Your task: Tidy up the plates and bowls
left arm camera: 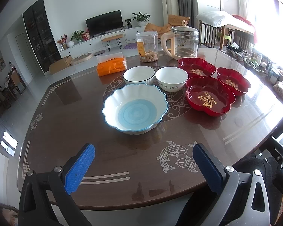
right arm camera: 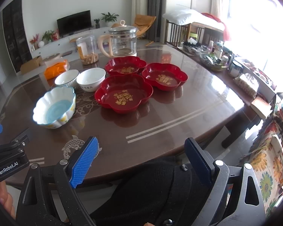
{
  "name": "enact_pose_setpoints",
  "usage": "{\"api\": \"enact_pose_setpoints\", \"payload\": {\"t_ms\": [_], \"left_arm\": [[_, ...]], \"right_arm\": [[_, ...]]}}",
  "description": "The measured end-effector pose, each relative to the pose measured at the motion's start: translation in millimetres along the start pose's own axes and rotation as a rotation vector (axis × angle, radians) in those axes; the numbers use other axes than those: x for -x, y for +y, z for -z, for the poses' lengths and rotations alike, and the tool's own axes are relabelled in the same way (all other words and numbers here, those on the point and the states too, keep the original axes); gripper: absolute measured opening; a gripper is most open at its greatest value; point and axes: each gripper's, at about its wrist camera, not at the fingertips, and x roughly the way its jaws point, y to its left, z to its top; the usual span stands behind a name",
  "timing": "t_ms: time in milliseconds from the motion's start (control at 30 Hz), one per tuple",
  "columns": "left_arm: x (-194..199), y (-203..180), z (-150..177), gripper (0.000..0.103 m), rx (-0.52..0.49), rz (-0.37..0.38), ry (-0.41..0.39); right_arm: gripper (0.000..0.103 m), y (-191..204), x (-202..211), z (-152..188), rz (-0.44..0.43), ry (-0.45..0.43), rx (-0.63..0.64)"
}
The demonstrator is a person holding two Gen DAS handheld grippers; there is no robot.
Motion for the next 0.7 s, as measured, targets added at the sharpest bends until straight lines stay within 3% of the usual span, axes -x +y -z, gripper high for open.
{"api": "enact_pose_setpoints", "payload": {"t_ms": [700], "left_arm": [[21, 2, 10, 0.103, 0.014, 0.076, -0.023]], "right_arm": [[0.095, 11, 24, 5, 0.048, -0.067, 0.037]]}}
